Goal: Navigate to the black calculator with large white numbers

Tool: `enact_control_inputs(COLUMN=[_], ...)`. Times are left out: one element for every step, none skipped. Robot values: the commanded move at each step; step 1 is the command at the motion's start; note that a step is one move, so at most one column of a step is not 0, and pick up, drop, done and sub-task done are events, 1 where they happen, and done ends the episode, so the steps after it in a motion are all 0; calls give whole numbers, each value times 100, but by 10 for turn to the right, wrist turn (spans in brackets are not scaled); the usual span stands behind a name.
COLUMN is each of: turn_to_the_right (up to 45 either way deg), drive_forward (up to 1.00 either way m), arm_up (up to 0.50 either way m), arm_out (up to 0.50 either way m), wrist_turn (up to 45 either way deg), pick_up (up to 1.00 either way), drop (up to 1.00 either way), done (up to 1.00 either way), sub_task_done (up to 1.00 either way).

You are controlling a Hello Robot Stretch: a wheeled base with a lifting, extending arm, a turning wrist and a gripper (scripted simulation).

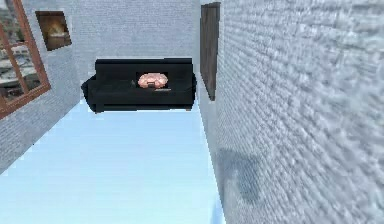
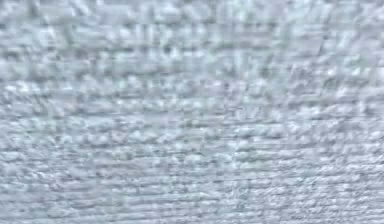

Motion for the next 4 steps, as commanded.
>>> enact_control_inputs(turn_to_the_right=[-30, 0, 0, -30], drive_forward=[0, 100, 100, 0], arm_up=[0, 0, 0, 0], arm_out=[0, 0, 0, 0], wrist_turn=[0, 0, 0, 0], pick_up=[0, 0, 0, 0], drop=[0, 0, 0, 0], done=[0, 0, 0, 0], sub_task_done=[0, 0, 0, 0])
